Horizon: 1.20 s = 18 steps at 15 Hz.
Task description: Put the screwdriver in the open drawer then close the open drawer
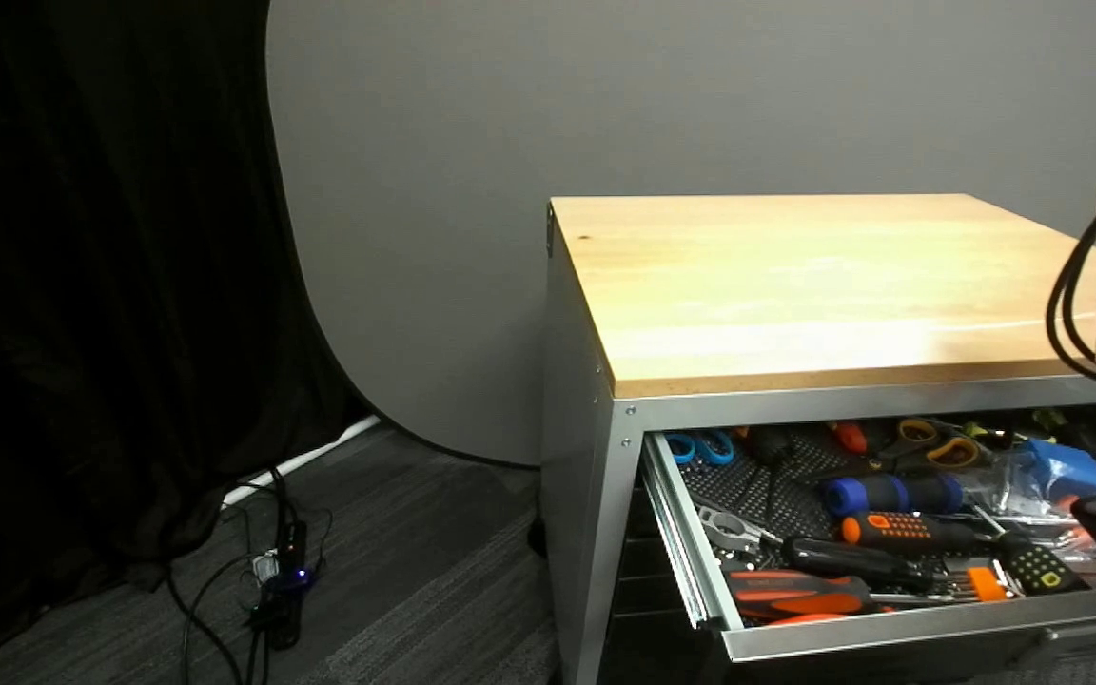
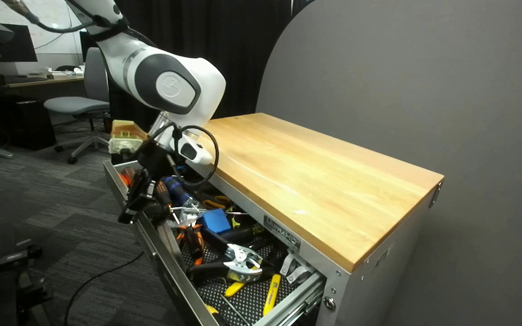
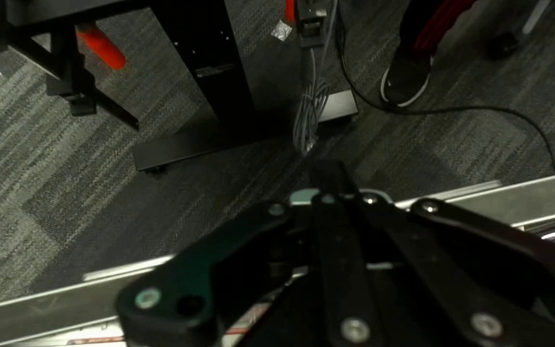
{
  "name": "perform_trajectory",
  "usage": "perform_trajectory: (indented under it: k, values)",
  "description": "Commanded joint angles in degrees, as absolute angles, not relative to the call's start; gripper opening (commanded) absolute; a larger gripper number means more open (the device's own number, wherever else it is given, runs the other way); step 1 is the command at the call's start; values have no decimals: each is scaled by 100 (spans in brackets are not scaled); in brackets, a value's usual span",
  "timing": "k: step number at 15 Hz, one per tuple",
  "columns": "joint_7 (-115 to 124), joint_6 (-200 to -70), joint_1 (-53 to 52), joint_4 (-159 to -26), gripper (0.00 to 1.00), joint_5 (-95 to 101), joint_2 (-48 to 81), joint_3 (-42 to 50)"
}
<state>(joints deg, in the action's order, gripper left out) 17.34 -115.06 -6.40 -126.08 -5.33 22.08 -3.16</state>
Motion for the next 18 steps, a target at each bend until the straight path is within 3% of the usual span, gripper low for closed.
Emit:
perform_trajectory:
  k: [1, 18]
  values:
    - [1869, -12085, -736, -12612, 0, -578, 2286, -303]
    - [1988, -13871, -1079, -12074, 0, -262, 2730, -324]
